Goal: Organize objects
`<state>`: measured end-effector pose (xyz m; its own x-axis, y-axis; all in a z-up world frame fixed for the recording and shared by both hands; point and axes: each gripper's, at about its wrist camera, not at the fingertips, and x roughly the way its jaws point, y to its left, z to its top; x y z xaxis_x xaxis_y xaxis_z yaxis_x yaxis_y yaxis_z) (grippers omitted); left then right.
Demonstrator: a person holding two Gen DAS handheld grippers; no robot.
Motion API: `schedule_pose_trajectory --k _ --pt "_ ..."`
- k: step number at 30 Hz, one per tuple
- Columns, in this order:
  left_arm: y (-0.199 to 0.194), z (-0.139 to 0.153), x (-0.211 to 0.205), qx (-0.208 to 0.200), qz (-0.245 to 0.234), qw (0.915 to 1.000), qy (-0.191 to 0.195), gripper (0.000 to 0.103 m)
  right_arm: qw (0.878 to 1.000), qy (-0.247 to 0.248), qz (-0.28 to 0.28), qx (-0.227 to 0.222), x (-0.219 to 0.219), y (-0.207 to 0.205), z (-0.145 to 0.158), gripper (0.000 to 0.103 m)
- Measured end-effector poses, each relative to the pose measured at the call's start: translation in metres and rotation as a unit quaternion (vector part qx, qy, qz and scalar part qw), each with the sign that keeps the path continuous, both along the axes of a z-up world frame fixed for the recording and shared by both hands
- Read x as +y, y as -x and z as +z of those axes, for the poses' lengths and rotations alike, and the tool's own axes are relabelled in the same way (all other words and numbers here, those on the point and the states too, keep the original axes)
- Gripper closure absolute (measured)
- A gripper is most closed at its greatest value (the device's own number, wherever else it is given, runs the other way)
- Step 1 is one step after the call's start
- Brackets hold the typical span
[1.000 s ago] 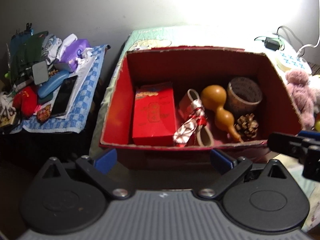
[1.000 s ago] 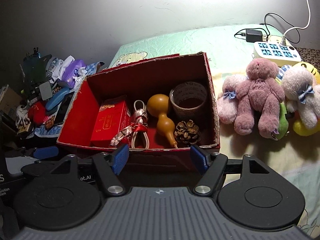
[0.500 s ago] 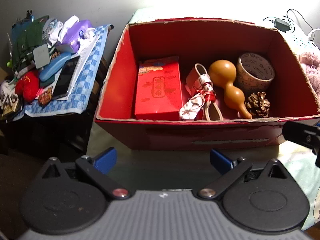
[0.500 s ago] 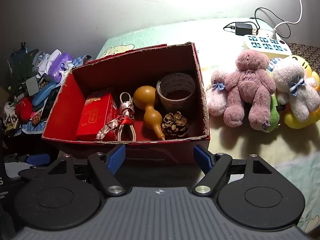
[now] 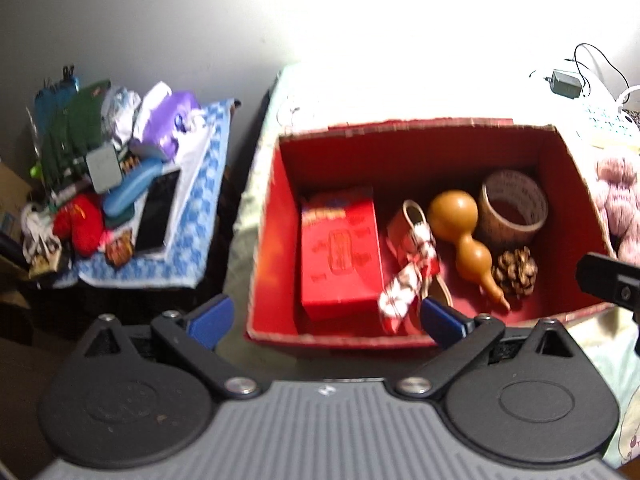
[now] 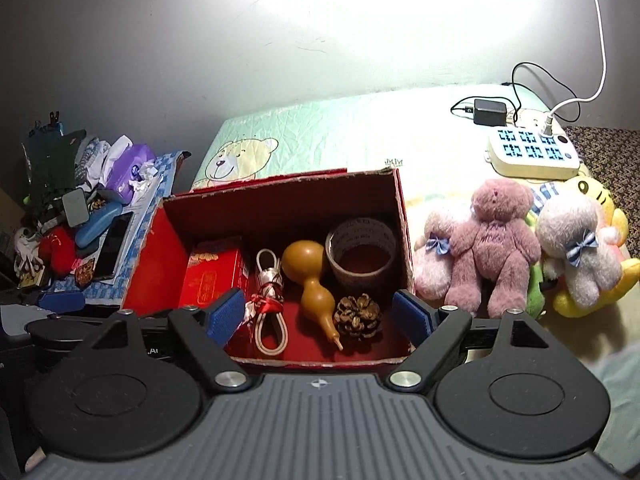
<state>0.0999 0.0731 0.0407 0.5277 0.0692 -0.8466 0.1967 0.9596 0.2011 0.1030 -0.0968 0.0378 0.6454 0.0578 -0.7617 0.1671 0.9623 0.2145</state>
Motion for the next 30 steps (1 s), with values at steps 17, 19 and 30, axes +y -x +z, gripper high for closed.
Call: schedule_pose_trajectory --k 17,19,30 --pt "-0.025 -0.009 0.005 -0.016 0.001 0.9999 0.006 0.002 0.998 0.026 -0.024 0.042 0.003 -0.026 -0.035 0.016" --pt "-0.027 -0.012 0.008 -0.016 0.002 0.9998 0.013 0.002 0.998 0.032 -0.023 0.04 0.006 -0.029 -0.036 0.016" --pt "-0.043 -0.028 0.02 -0.017 0.005 0.9996 0.021 0.002 0.999 0.033 -0.017 0.034 0.011 -0.045 -0.043 0.017"
